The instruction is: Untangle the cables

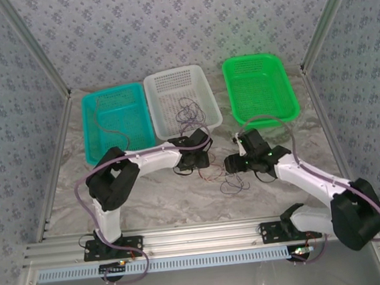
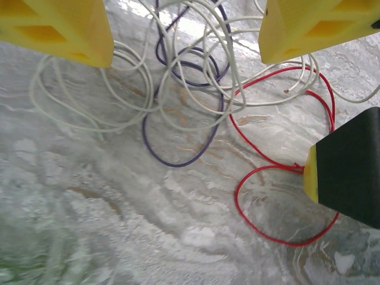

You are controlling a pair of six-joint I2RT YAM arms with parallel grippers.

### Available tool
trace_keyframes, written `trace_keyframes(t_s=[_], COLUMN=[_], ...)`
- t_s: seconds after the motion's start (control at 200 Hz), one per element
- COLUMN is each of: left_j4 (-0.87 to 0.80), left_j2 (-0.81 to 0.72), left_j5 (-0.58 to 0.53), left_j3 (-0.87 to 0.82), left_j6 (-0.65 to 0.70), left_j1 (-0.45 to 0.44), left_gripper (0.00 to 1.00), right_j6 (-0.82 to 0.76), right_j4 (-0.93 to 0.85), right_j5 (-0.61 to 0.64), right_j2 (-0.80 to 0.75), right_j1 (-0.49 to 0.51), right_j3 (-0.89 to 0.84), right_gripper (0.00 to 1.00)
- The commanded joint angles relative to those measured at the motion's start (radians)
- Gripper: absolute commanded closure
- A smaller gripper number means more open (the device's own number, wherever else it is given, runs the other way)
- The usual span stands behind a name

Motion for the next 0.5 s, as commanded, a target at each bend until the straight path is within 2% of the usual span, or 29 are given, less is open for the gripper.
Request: trace_keyframes(t_s=[0.0, 0.135, 0.295, 0.495], left_j4=[-0.019, -0.029, -0.048, -0.026], left_j2=[0.051, 0.058, 0.040, -0.019], left_j5=[-0.018, -0.032, -0.065, -0.091], left_j3=[0.023, 0.042, 0.048, 0.015], left_j6=[0.007, 0.010, 0.002, -0.019], left_j1=[0.003, -0.005, -0.031, -0.055], left_gripper=[0.35, 0.40, 0.37, 0.33], right_j6=[-0.003, -0.016, -0.011, -0.036], right_j4=[-0.042, -0.025, -0.018, 0.000], right_j5=[0.009, -0.066, -0.096, -0.070], right_j2=[-0.060, -0.071, -0.019, 0.013], right_j1=[-0.029, -0.039, -0.023, 0.019], right_j3=[-0.030, -0.060, -0.044, -0.018], right_gripper=[0.30, 0.30, 0.32, 0.33])
